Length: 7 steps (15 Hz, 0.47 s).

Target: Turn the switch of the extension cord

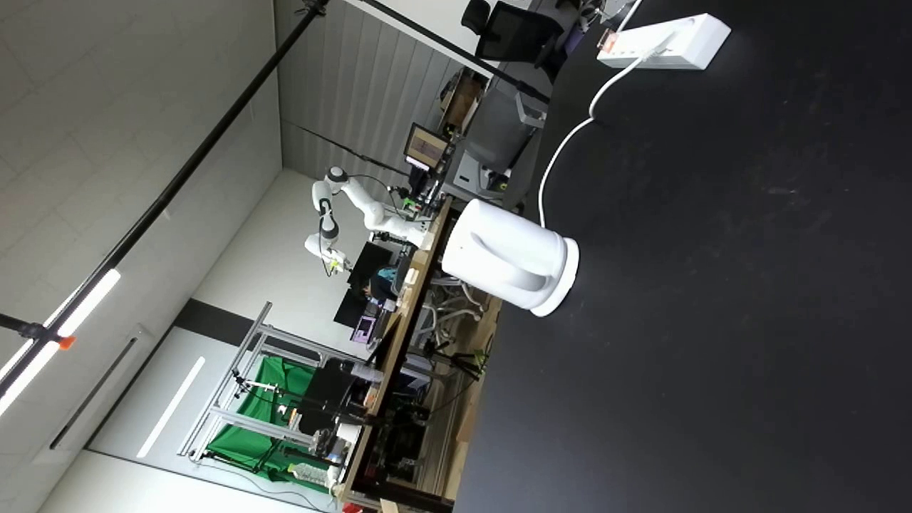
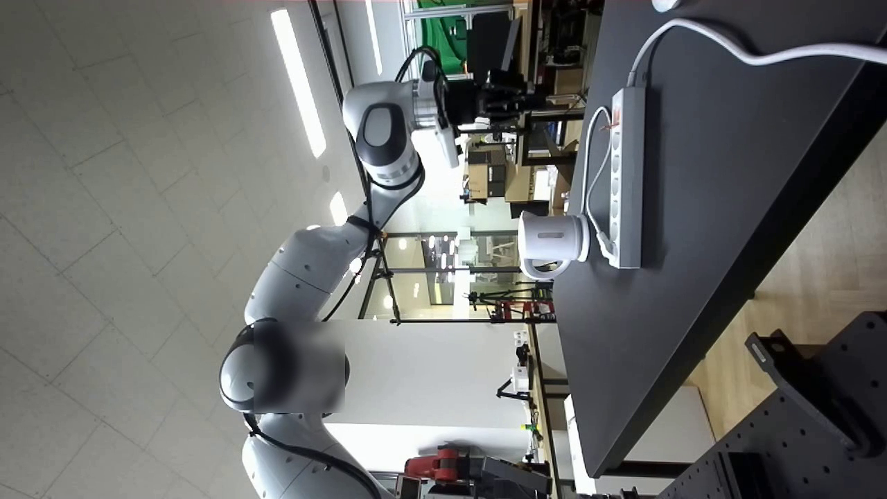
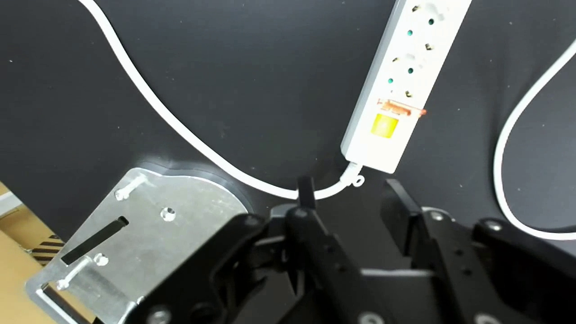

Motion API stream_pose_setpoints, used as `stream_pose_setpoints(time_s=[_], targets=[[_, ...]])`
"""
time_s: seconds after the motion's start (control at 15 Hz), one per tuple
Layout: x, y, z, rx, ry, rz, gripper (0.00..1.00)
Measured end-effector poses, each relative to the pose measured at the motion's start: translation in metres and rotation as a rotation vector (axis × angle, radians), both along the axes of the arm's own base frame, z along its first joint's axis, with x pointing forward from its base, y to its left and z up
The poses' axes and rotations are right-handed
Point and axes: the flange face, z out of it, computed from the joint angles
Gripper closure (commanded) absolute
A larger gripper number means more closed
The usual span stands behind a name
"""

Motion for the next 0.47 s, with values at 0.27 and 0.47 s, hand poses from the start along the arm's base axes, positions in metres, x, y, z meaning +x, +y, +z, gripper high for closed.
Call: stream_pose_setpoints(time_s=[0.27, 0.47], targets=[[0.002, 0.014, -0.007, 0.030, 0.040, 0.044, 0.24], [0.005, 0.027, -0.012, 0.037, 0.064, 0.079, 0.05]])
